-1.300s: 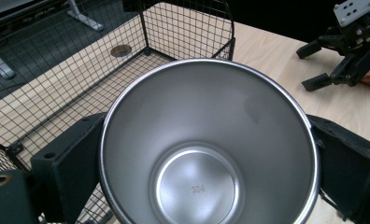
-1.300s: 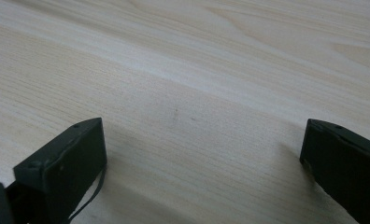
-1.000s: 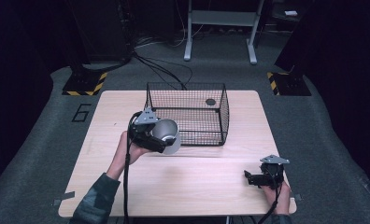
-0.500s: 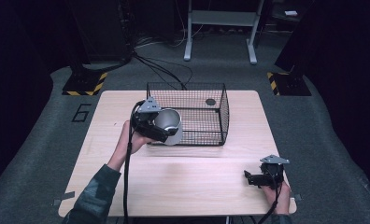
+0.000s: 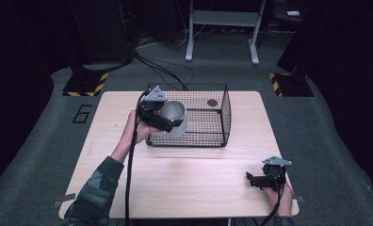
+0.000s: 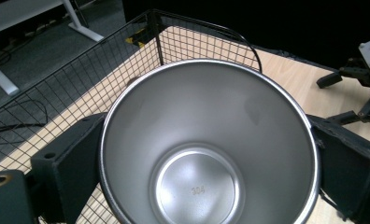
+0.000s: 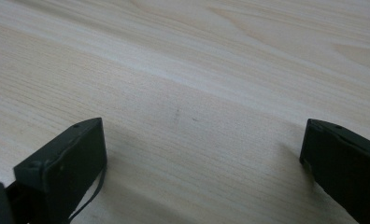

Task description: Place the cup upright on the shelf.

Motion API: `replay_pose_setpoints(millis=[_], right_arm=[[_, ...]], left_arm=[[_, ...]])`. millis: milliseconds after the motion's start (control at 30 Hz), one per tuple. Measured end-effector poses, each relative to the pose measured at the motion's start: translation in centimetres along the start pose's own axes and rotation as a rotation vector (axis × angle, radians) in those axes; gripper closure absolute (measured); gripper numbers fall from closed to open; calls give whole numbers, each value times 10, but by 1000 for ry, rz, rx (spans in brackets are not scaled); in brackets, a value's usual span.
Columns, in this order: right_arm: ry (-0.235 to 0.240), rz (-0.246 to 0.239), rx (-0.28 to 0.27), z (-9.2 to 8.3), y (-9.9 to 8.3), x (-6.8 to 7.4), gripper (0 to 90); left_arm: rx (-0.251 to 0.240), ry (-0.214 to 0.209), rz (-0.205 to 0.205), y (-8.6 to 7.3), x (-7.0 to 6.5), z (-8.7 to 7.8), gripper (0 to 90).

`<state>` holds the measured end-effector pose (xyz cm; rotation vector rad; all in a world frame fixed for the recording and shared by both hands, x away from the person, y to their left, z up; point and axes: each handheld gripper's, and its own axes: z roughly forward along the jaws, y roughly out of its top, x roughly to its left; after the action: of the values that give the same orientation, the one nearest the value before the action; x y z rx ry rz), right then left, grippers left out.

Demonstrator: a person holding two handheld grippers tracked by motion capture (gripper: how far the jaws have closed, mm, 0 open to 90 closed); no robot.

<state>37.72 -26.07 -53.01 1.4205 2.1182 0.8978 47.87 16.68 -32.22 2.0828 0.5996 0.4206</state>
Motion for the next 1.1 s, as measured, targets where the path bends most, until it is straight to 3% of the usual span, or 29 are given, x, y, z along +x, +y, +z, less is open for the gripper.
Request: replay_pose_setpoints(millis=[600, 1100], right_arm=[[0, 0, 0, 0, 0, 0, 1], [0, -1, 0, 0, 0, 0, 1]], left_arm=[[14, -21, 2, 15, 18, 29, 62], [39, -14, -23, 15, 36, 56, 62]])
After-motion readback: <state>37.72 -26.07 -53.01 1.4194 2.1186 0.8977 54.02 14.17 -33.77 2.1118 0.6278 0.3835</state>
